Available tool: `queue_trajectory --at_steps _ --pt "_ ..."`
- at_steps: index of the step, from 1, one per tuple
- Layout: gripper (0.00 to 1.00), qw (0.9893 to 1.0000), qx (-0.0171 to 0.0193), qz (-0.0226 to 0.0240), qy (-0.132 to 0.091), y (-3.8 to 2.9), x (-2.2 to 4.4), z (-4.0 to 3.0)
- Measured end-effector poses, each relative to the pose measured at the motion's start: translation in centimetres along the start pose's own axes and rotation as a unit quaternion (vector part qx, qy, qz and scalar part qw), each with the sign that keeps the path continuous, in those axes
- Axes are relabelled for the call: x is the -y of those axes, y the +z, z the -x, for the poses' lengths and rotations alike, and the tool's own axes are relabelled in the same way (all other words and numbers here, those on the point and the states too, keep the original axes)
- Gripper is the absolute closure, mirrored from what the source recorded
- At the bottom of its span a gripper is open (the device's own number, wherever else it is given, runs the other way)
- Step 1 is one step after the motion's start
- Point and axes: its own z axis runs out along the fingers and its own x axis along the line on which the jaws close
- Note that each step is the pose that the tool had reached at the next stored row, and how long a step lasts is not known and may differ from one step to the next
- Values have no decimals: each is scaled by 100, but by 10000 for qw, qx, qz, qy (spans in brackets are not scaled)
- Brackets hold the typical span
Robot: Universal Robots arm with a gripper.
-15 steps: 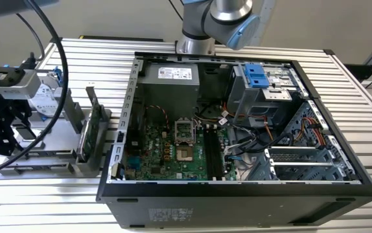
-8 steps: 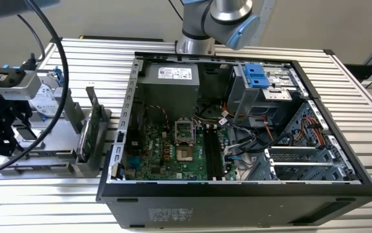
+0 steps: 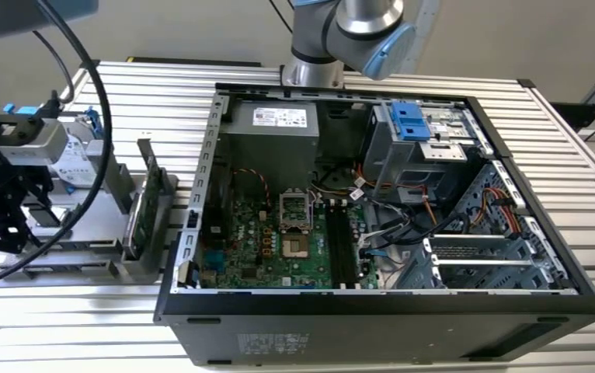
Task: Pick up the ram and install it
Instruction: 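Pick up the ram and move it above insertion slot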
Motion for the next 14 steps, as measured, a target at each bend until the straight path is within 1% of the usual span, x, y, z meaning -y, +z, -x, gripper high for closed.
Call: queue_trajectory --at_steps 5,14 --pt "0 10000 0 0 0 42 2 15" --pt "0 10000 0 0 0 138 4 24"
